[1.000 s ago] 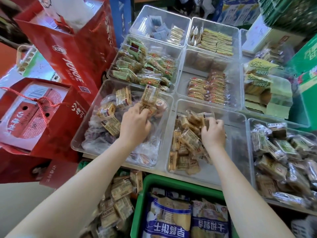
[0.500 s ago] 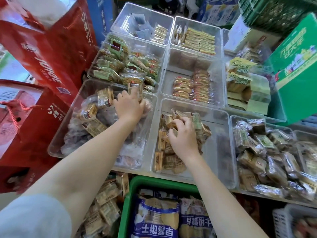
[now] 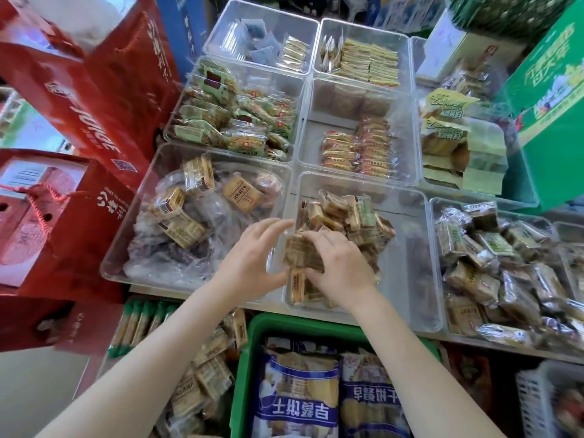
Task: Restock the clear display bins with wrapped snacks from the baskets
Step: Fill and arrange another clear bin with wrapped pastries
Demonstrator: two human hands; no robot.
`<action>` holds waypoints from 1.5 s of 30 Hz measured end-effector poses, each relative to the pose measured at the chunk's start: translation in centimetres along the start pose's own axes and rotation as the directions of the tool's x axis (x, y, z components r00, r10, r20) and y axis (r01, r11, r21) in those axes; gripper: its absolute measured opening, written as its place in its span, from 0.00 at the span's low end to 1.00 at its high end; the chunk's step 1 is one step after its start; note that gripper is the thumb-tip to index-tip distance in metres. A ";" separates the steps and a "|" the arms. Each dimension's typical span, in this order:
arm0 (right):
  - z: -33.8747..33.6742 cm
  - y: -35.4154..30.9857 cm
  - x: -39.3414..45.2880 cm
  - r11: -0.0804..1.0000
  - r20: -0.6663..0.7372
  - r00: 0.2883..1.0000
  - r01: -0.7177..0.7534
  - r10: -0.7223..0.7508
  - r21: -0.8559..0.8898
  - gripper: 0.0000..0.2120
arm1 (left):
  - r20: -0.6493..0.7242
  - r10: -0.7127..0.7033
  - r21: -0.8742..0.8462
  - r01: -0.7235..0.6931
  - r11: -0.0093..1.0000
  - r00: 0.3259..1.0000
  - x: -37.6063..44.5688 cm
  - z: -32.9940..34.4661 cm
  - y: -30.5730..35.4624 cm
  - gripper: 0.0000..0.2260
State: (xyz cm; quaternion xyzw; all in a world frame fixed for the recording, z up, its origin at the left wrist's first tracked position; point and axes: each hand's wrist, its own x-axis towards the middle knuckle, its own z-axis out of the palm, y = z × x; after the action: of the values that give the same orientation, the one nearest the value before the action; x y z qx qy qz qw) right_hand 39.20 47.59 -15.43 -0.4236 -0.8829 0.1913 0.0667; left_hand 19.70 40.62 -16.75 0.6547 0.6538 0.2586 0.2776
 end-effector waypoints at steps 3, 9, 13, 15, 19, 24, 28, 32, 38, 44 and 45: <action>-0.2 1.2 1.2 0.980 -0.173 0.967 -0.174 0.188 0.094 0.28 | -0.065 -0.176 0.030 0.178 0.984 0.982 -0.4 0.4 -1.4 0.33; 0.2 3.4 5.3 0.922 -0.040 0.921 -0.387 0.387 0.016 0.16 | -0.216 -0.299 0.177 0.338 0.924 0.930 2.7 -0.5 -4.2 0.26; 1.0 2.5 5.3 0.928 -0.164 0.915 -0.373 0.368 0.003 0.13 | -0.303 -0.303 0.310 0.394 0.865 0.904 6.5 -1.4 -5.8 0.26; 1.3 1.8 4.5 0.936 -0.176 0.920 -0.344 0.351 0.071 0.13 | -0.289 -0.349 0.362 0.439 0.822 0.892 8.1 -1.3 -6.4 0.28; 2.2 1.2 3.0 0.941 -0.131 0.935 -0.313 0.329 0.129 0.13 | -0.227 -0.428 0.447 0.484 0.753 0.875 9.8 -0.9 -7.0 0.32; 1.9 -0.1 1.7 0.932 -0.192 0.938 -0.232 0.290 0.277 0.11 | -0.300 -0.283 0.255 0.362 0.897 0.911 7.3 -1.2 -5.1 0.29; 0.0 -2.5 1.2 0.707 0.065 0.941 -0.293 0.331 0.643 0.16 | -0.244 -0.028 0.089 0.051 0.995 0.969 2.1 0.3 -0.9 0.37; -0.1 -2.5 0.1 0.644 0.277 0.935 -0.354 0.222 0.678 0.19 | -0.186 0.078 0.071 -0.066 0.995 0.979 -1.8 3.0 1.0 0.40; -0.7 1.5 -2.9 0.801 0.164 0.887 -0.460 0.432 0.382 0.18 | -0.040 -0.303 0.237 0.304 0.923 0.952 -4.7 4.0 -1.9 0.31; 0.5 2.1 -3.5 0.825 0.344 0.823 -0.532 0.451 0.191 0.13 | 0.010 -0.300 0.172 0.294 0.940 0.954 -4.3 3.3 -2.1 0.22; 0.5 1.5 -3.0 0.829 0.280 0.848 -0.513 0.450 0.221 0.11 | -0.019 -0.313 0.124 0.313 0.942 0.950 -4.3 2.8 -2.3 0.20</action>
State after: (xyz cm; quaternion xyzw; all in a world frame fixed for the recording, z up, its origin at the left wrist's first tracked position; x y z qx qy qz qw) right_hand 41.98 45.98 -16.36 -0.5958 -0.7111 0.3729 -0.0192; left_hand 19.96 36.27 -20.24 0.5588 0.7643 0.1695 0.2738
